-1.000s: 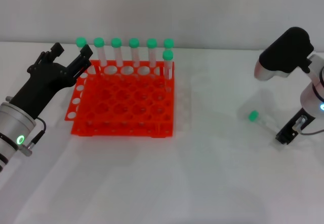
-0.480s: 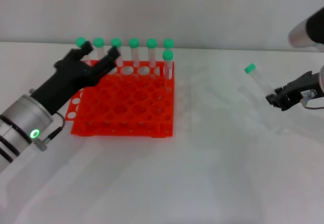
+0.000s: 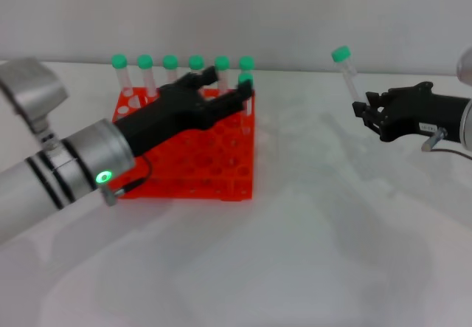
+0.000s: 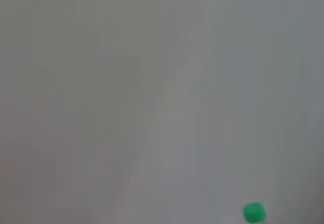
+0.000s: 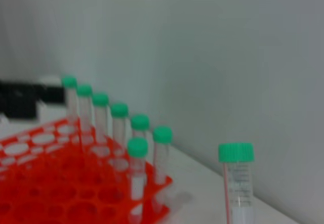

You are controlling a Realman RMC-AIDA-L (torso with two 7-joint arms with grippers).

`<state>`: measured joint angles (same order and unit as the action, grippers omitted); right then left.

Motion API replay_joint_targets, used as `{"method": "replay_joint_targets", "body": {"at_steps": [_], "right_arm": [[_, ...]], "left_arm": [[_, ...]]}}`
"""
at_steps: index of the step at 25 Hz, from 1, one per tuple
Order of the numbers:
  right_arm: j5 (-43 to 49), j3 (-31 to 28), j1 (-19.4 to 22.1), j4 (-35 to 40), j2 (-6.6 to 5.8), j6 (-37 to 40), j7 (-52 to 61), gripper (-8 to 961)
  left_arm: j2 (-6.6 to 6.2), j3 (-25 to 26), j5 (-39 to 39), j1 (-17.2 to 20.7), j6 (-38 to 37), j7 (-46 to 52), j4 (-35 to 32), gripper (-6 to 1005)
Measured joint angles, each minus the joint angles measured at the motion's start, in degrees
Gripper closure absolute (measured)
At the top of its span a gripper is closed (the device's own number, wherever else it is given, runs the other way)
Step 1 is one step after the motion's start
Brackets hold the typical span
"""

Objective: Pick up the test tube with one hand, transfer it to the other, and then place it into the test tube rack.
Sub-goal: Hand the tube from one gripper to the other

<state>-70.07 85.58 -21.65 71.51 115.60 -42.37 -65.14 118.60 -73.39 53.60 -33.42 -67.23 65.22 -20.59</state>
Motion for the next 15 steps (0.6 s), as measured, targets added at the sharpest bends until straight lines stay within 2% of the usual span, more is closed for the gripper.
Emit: {"method": "replay_joint_targets", "body": {"at_steps": [2,7,15], "right_arm": [[-7.5,0.5,0.9,-2.3,-0.03,0.9,-6.8,762],[-18.4,1.0,0.6,-8.5,0.01,0.8,-17.8,761],[-25.1,1.4,0.7,-9.9,0.09,-1.3,-25.4,761]], "left_arm": [[0.20,0.0,1.5,-1.4,-0.1,1.3,0.0,124],[0.50,-2.0,2.1,-4.1,-0.8,3.2,0.0,124],[0.61,-4.1,2.1,-6.9,-0.4,6.5,0.7,125]]}}
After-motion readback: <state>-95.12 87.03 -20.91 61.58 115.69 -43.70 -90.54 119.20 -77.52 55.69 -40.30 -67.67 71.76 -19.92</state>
